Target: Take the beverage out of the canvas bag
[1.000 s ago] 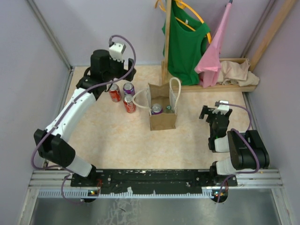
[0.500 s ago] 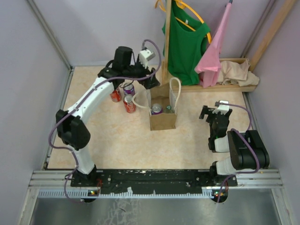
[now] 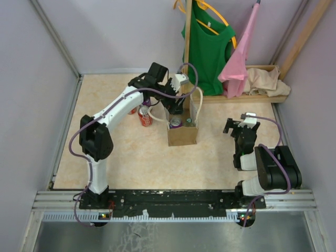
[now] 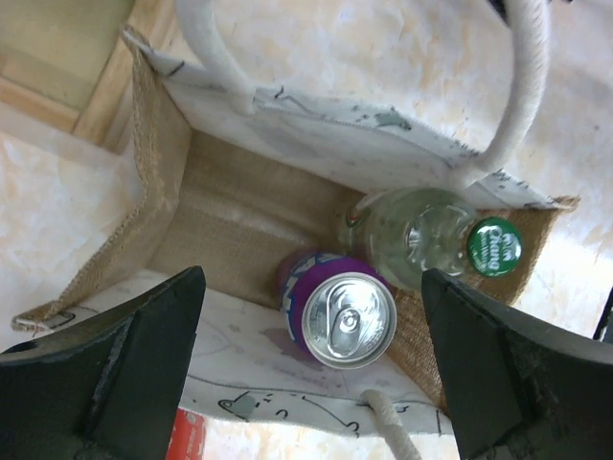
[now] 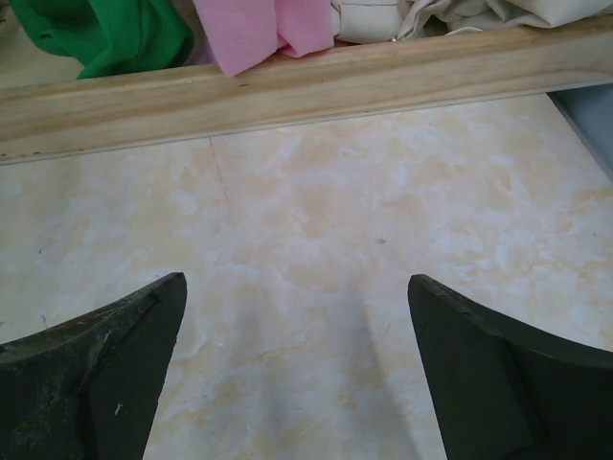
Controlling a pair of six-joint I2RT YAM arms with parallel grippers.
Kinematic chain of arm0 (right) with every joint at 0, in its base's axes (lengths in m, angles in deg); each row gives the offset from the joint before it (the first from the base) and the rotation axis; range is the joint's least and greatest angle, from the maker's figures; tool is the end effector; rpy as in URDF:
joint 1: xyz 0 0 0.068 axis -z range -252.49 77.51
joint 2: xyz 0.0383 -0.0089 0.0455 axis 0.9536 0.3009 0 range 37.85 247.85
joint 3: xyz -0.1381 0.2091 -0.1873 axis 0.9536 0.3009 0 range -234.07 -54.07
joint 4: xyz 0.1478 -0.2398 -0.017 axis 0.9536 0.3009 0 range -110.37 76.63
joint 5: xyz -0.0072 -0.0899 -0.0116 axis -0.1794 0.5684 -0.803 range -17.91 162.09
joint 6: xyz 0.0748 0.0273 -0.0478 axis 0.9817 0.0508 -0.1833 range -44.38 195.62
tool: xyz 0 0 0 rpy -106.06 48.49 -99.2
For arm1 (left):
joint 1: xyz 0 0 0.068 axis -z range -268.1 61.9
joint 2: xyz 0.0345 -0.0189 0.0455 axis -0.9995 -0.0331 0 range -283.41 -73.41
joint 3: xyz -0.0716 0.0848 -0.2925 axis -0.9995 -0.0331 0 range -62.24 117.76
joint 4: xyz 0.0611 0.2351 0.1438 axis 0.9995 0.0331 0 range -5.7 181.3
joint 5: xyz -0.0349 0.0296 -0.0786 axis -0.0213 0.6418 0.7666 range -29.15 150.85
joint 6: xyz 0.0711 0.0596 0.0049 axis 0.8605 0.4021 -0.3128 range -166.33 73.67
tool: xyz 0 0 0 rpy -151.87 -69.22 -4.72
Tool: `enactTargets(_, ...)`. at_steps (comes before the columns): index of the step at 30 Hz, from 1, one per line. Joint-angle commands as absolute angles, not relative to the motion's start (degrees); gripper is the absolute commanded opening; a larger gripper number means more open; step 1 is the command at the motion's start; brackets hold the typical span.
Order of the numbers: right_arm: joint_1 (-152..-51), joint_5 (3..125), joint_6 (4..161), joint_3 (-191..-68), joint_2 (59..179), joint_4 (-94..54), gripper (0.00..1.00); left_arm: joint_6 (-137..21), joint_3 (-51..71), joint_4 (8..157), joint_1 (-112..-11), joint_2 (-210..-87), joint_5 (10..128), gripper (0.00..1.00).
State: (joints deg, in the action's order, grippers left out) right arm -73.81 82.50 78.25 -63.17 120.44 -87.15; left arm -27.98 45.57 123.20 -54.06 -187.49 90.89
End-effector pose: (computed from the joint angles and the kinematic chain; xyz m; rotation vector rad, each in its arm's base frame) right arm 0.2694 -0.0089 0.1589 0.1554 1.6797 -0.1014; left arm 0.4074 -0.3257 0.3188 1.2614 1.9791 -0.7514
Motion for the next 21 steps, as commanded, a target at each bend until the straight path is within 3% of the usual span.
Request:
enactTargets(1,-73.7,82.6,78.3,-64.4,120.4,-90.0,0.99,-24.8,48.4,131.4,-54.2,-189.2,89.1,0.99)
enactTargets(21,-73.7,82.7,78.3,-64.4,120.5,-90.1,0.99,-22.9,41.2,133.1,-52.7,-188.4,89.7,0.99)
